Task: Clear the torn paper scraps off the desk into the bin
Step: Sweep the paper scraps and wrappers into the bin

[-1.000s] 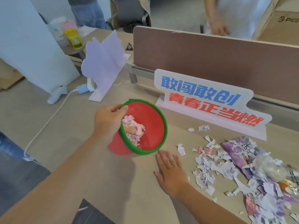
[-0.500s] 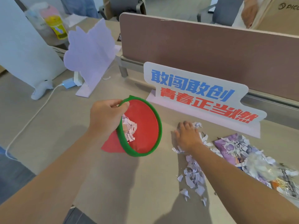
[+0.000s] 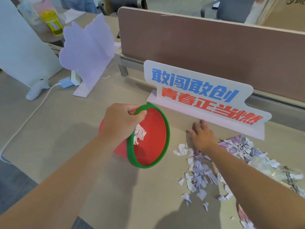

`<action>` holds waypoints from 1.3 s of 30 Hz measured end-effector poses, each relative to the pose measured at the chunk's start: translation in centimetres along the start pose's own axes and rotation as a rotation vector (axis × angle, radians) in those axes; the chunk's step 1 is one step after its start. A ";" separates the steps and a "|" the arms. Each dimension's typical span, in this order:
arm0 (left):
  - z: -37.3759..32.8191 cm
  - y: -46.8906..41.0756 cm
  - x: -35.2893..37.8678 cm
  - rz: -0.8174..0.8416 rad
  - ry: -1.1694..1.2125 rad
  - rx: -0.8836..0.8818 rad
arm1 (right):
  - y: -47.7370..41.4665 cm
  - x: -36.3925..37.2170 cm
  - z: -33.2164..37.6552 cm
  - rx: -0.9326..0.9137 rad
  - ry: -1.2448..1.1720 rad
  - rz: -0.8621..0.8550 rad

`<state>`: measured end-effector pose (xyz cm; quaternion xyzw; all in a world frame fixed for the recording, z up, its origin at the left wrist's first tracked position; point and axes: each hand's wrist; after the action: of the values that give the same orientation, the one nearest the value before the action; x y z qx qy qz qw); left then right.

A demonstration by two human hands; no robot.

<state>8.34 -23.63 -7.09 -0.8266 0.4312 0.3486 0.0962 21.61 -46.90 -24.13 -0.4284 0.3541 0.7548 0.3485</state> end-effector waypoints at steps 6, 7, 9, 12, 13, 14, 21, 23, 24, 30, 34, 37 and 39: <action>-0.2 0.2 -0.3 -0.002 0.072 -0.031 | 7.0 3.3 2.4 -0.325 0.083 0.079; -0.2 0.3 -0.3 0.002 0.072 -0.021 | 8.3 4.0 2.3 -0.353 0.099 0.108; -0.1 0.6 -0.1 0.005 0.076 0.002 | 10.6 5.2 1.5 -0.368 0.099 0.146; 0.0 0.9 -0.1 0.018 0.067 0.029 | 13.0 4.9 1.0 -0.374 0.039 0.127; -0.1 1.1 -0.1 0.031 0.067 0.033 | 13.7 4.2 1.1 -0.335 -0.039 0.065; -0.2 1.2 0.0 0.041 0.070 0.029 | 14.6 3.5 1.2 -0.286 -0.114 -0.029; -0.2 1.5 0.1 0.084 0.098 0.034 | 21.7 5.7 2.3 -0.015 -0.049 -0.254; -0.2 1.6 0.2 0.076 0.090 0.045 | 21.6 7.2 2.8 0.081 -0.006 -0.160; -0.2 1.7 0.2 0.067 0.086 0.051 | 20.9 7.5 3.1 0.099 0.014 -0.138; 0.5 2.1 0.1 0.069 0.087 0.048 | 14.8 7.4 4.3 0.084 0.110 -0.140; 0.8 2.1 0.0 0.059 0.077 0.023 | 13.1 7.1 4.1 -0.036 0.138 -0.319; 1.1 2.0 -0.4 0.041 0.069 0.012 | 12.8 7.4 3.7 -0.162 0.144 -0.373; 1.3 1.9 -0.6 0.025 0.071 0.001 | 12.8 7.6 3.6 -0.213 0.130 -0.294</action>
<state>5.99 -23.79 -7.32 -0.8330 0.4450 0.3198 0.0767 6.64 -48.67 -26.51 -0.5578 0.2274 0.6997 0.3843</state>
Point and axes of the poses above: each hand's wrist, its own y-axis away from the middle knuckle, its own x-axis out of the palm, z = x × y, and after that the axes turned 11 degrees about -x, right-handed
